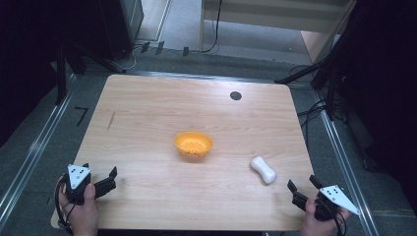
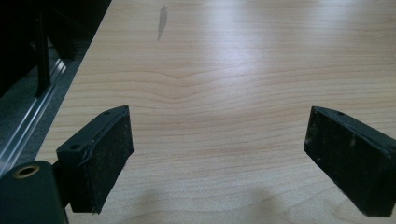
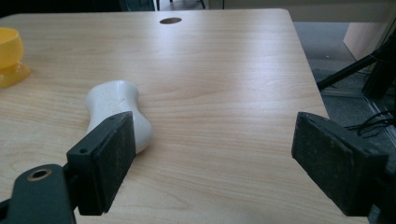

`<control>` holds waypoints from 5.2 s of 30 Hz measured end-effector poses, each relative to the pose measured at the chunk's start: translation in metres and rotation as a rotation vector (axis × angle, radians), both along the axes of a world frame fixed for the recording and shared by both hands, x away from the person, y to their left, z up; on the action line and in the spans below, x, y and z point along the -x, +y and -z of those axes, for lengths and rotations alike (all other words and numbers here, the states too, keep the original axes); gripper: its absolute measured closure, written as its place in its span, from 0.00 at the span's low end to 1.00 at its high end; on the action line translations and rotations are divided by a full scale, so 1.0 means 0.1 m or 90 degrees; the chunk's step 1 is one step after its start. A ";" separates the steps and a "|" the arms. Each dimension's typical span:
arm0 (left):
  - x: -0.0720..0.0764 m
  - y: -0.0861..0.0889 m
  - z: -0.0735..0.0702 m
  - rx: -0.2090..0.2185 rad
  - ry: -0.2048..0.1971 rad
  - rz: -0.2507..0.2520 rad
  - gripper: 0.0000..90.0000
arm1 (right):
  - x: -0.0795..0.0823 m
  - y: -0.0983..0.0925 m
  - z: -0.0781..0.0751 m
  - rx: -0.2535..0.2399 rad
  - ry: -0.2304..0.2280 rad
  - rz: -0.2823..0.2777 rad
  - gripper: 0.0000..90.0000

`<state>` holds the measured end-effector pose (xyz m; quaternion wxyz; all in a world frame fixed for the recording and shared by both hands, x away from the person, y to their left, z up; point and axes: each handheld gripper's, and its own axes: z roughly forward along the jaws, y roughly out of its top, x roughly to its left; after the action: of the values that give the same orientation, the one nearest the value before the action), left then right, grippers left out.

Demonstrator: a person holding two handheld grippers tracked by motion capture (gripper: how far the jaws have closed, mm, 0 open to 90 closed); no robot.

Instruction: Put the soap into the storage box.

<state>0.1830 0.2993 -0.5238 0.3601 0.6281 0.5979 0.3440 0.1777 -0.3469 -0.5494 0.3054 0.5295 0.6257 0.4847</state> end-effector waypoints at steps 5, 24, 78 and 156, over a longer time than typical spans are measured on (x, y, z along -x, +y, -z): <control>0.01 0.01 0.00 0.003 -0.004 0.001 0.09 | -0.03 0.07 0.00 0.043 0.022 -0.009 0.18; -0.01 -0.01 0.00 -0.002 0.001 0.000 0.09 | -0.38 0.31 -0.35 0.202 0.222 -0.133 0.22; -0.02 0.01 0.00 0.005 0.007 0.003 0.09 | -1.04 0.97 -0.58 0.293 0.396 -0.226 0.29; -0.02 0.02 0.00 0.012 0.005 0.001 0.09 | -1.16 1.05 -0.37 0.296 0.441 -0.279 0.56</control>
<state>0.1851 0.3009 -0.5240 0.3638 0.6268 0.6017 0.3357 0.2941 -0.2423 -0.5125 0.0794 0.4331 0.8797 0.1795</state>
